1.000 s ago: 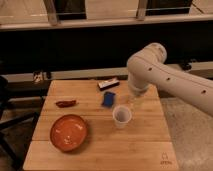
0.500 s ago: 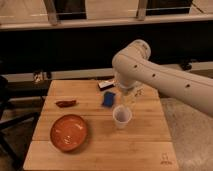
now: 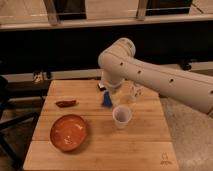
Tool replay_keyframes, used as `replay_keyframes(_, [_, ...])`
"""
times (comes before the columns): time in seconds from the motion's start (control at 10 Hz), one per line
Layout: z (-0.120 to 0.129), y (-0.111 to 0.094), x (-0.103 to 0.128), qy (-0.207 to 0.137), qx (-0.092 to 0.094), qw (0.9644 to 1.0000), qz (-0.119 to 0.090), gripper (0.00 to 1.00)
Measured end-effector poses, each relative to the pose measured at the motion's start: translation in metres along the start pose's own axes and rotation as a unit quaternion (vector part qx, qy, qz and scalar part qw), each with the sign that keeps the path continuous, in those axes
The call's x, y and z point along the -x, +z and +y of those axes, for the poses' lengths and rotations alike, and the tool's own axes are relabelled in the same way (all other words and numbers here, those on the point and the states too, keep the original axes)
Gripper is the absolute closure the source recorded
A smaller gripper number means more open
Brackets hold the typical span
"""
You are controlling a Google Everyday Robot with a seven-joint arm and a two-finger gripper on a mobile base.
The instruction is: Place the pepper in the ceramic bowl
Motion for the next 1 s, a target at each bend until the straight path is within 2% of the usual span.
replay_keyframes(0.2, [-0.005,0.002,0.004,-0.010,-0.002,0.9999,0.003,0.20])
replay_keyframes(0.6, [-0.035,0.007,0.043,-0.045,-0.005,0.9989,-0.004,0.20])
replay_keyframes(0.8, [-0.039,0.008,0.042,-0.056,-0.004,0.9984,-0.005,0.20])
replay_keyframes(1.0, [-0.050,0.010,0.053,-0.065,-0.008,0.9978,-0.010,0.20])
